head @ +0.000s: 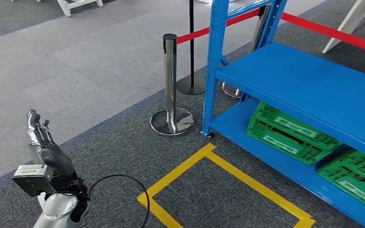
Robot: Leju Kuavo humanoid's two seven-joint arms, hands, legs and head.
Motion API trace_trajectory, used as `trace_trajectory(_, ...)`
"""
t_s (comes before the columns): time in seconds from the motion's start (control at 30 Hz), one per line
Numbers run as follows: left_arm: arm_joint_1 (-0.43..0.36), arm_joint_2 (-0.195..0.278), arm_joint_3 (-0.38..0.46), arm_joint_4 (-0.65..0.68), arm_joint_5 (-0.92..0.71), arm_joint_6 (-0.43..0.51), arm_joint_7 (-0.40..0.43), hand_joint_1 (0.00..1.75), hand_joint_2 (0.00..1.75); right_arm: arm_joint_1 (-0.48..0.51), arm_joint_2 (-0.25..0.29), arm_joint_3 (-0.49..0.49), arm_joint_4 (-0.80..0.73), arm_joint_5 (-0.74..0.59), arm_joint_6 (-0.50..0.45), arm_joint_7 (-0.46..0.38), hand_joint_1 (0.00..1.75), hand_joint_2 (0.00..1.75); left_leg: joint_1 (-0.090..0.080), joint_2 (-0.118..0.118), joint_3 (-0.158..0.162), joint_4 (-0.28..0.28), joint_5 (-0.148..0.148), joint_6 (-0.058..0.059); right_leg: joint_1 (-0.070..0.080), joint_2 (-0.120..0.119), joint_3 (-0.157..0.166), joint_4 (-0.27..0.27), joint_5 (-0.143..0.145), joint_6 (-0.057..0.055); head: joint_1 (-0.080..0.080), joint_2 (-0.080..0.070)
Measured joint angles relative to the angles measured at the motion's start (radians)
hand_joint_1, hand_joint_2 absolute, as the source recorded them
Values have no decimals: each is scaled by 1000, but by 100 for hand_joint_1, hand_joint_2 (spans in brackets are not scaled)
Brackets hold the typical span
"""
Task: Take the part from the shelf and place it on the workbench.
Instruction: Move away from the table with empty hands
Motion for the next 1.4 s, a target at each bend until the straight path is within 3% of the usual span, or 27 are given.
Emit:
trace_trajectory(0.03, 1, 0, 0, 0, 0, 0, 0, 0, 0, 0, 0, 0, 0, 0, 0, 0, 0, 0, 1, -5, -30, 67, -26, -2, 0, 9, -1, 0, 1, -1, -1, 0)
trace_trajectory(0.07, 2, 0, 0, 0, 1, 0, 0, 0, 0, 1, 0, 0, 0, 0, 0, 0, 0, 0, 2, -7, -48, 108, -35, -2, 1, 19, -1, 0, 1, -2, -1, 0)
trace_trajectory(0.1, 2, 1, 0, 0, 1, 0, 0, 0, 0, 1, 0, 0, 0, 0, 0, 0, 0, 0, 2, -7, -49, 109, -23, 0, 1, 29, 0, 0, 1, -2, -1, 0)
trace_trajectory(0.17, 2, 1, 0, 0, 1, 0, 0, 0, 0, 2, 0, 0, 0, 0, 0, 0, 0, 0, 2, -17, 0, 1, 50, 7, 1, 50, 3, 0, 2, -1, -1, 0)
trace_trajectory(0.23, 0, 1, 1, 0, 0, 0, 0, 0, 0, 1, 2, 0, 0, 0, 0, 0, 0, 0, 2, -52, 61, -134, 106, 17, 1, 69, 1, 2, 4, 4, 0, 0)
trace_trajectory(0.3, -2, 1, 1, 0, 0, 0, 0, 0, 0, 0, 3, 0, 0, 0, 1, 0, 0, 0, 1, -74, 80, -185, 113, 22, -1, 84, -8, 2, 9, 16, 0, 0)
trace_trajectory(0.37, -4, 1, 1, 0, 0, -1, 1, 0, 0, 1, 3, 0, 0, 0, 1, 0, 0, 0, 2, -62, 78, -195, 118, 28, -4, 94, -18, 1, 13, 29, -1, 0)
trace_trajectory(0.43, -7, 0, 0, 0, -1, -2, 1, 0, 0, 2, 2, 0, 0, 1, 1, 0, 0, 0, 6, -43, 80, -207, 126, 39, -1, 68, -40, 35, -13, 38, 4, 0)
trace_trajectory(0.53, -7, 0, 0, 0, -1, -3, 1, 0, 0, -1, 3, 0, 0, 1, 1, -1, 0, 0, 4, -12, 78, -210, 129, 47, 1, 18, -123, 212, -103, 44, 12, 0)
trace_trajectory(0.57, -7, 0, 0, 0, -1, -4, 1, 0, 0, 0, 3, 0, 0, 1, 1, -1, 0, 0, 3, -1, 78, -210, 128, 47, 1, 13, -143, 259, -117, 46, 12, 0)
trace_trajectory(0.6, -7, 0, 0, 0, -1, -5, 1, 0, 0, 1, 3, 0, 0, 1, 1, -2, 0, 0, 3, 8, 77, -209, 128, 47, 1, 10, -147, 273, -113, 48, 12, 0)
trace_trajectory(0.63, -7, 0, 0, 1, -1, -6, 1, 0, 0, 2, 3, 0, 0, 1, 1, -2, 0, 0, 3, 17, 77, -208, 127, 46, 1, 6, -130, 247, -92, 48, 12, 0)
trace_trajectory(0.73, -7, 0, 0, 1, -1, -7, 1, 0, 0, 0, 1, 0, 0, 1, 1, -1, 0, 0, 0, 38, 77, -200, 121, 37, 3, -30, -28, 61, -18, 44, 13, 0)
trace_trajectory(0.8, -8, 0, 0, 1, -1, -7, 1, 0, 0, -2, 1, 0, 0, 1, 1, -1, 0, 0, -6, 50, 75, -193, 117, 28, 7, -45, 3, 3, -12, 33, 12, 0)
trace_trajectory(0.87, -8, 0, 0, 1, -1, -7, 1, 0, 0, 0, 1, 0, 0, 1, 1, 1, 0, 0, -7, 59, 75, -190, 115, 21, 7, -32, 2, 3, -9, 20, 10, 0)
trace_trajectory(0.93, -8, 0, -1, 0, -1, -6, 1, 0, 0, 2, 1, 0, 0, 1, 1, 3, 0, 0, -3, 38, 65, -160, 88, 10, 4, -18, 1, 2, -6, 8, 8, 0)
trace_trajectory(1.03, -5, 0, -1, 0, 0, -5, 1, 0, 0, -1, 1, 0, 0, 1, 1, 5, 0, 0, 1, -1, -9, 17, -6, 1, 3, 4, -1, 2, -3, -4, 2, 0)
trace_trajectory(1.07, -3, 0, 0, 1, 0, -4, 1, 0, 0, -1, 1, 0, 0, 1, 1, 5, 0, 0, 2, -4, -35, 73, -25, 0, 4, 13, -1, 2, -2, -5, 2, 0)
trace_trajectory(1.1, -2, 0, 0, 1, 1, -4, 1, 0, 0, 0, 1, 0, 0, 1, 1, 6, 0, 0, 2, -5, -47, 100, -25, 1, 5, 23, -2, 2, -2, -5, 2, 0)
trace_trajectory(1.13, -1, 1, 0, 1, 2, -4, 2, 0, 0, 0, 1, 0, 0, 1, 1, 6, 0, 0, 2, -6, -42, 87, -5, 4, 5, 33, -1, 3, -1, -5, 2, 0)
trace_trajectory(1.17, -1, 1, 0, 1, 2, -4, 2, 0, 0, 1, 1, 0, 0, 1, 1, 6, 0, 0, 2, -11, -19, 36, 30, 9, 6, 44, 0, 3, -1, -5, 2, 0)
trace_trajectory(1.23, -1, 1, 0, 1, 2, -4, 2, 0, 0, 0, 3, 0, 0, 1, 1, 6, 0, 0, 2, -45, 43, -101, 98, 22, 7, 62, 0, 5, 0, -3, 3, 0)
trace_trajectory(1.3, -2, 1, 0, 0, 2, -3, 3, 0, 0, -1, 5, 0, 1, 1, 1, 6, 0, 0, 1, -76, 73, -177, 117, 30, 4, 77, -8, 7, 3, 6, 2, 0)
trace_trajectory(1.33, -1, 1, 0, 0, 2, -3, 4, 0, 0, 0, 6, 0, 1, 2, 1, 6, 0, 0, -1, -80, 75, -184, 114, 31, 3, 84, -13, 7, 6, 13, 1, 0)
trace_trajectory(1.4, -1, 1, 0, 0, 2, -3, 4, 0, 0, 3, 5, 0, 1, 3, 1, 7, 0, 0, 1, -65, 76, -195, 119, 35, 1, 90, -22, 6, 7, 25, 0, 0)
